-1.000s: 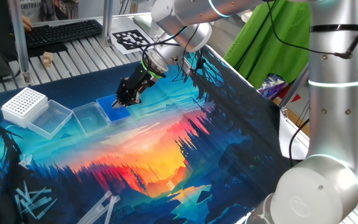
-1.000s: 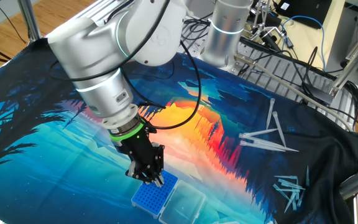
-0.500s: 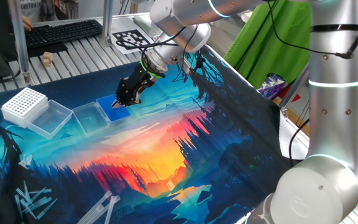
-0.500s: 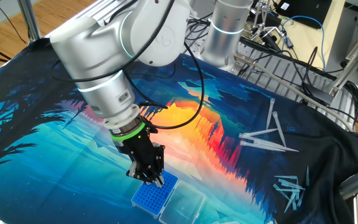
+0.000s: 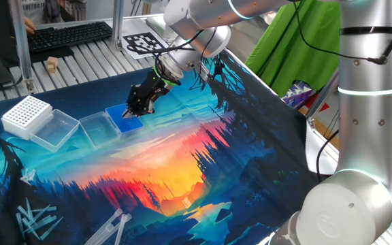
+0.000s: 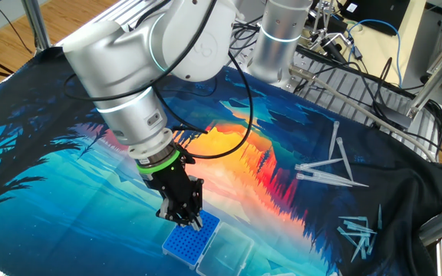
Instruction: Insert a small pipette tip into the holder for small pipette tips
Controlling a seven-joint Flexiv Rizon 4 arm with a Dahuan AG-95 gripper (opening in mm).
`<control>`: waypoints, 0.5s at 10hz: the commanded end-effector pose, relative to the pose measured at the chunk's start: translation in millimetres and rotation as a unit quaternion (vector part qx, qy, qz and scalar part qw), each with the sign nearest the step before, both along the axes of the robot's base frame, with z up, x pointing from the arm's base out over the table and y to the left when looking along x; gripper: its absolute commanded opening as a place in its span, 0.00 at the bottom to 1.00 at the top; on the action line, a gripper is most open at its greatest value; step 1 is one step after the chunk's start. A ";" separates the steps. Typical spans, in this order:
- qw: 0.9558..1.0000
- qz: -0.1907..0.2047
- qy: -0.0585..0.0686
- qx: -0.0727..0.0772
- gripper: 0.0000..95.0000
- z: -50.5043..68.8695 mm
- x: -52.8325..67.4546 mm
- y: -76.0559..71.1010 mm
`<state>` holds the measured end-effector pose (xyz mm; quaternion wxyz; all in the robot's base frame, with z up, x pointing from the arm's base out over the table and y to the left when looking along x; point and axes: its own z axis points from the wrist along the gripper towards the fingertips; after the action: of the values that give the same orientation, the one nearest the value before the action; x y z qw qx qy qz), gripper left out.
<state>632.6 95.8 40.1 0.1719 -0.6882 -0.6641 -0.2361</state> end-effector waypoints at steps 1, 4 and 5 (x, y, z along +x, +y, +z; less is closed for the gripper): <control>1.000 0.003 -0.003 -0.002 0.00 -0.8 -0.1 -0.5; 1.000 0.013 -0.010 -0.006 0.00 -0.8 -0.1 -0.5; 1.000 0.013 -0.010 -0.006 0.00 -0.8 -0.1 -0.5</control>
<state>633.3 96.1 39.8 0.1656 -0.6780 -0.6756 -0.2376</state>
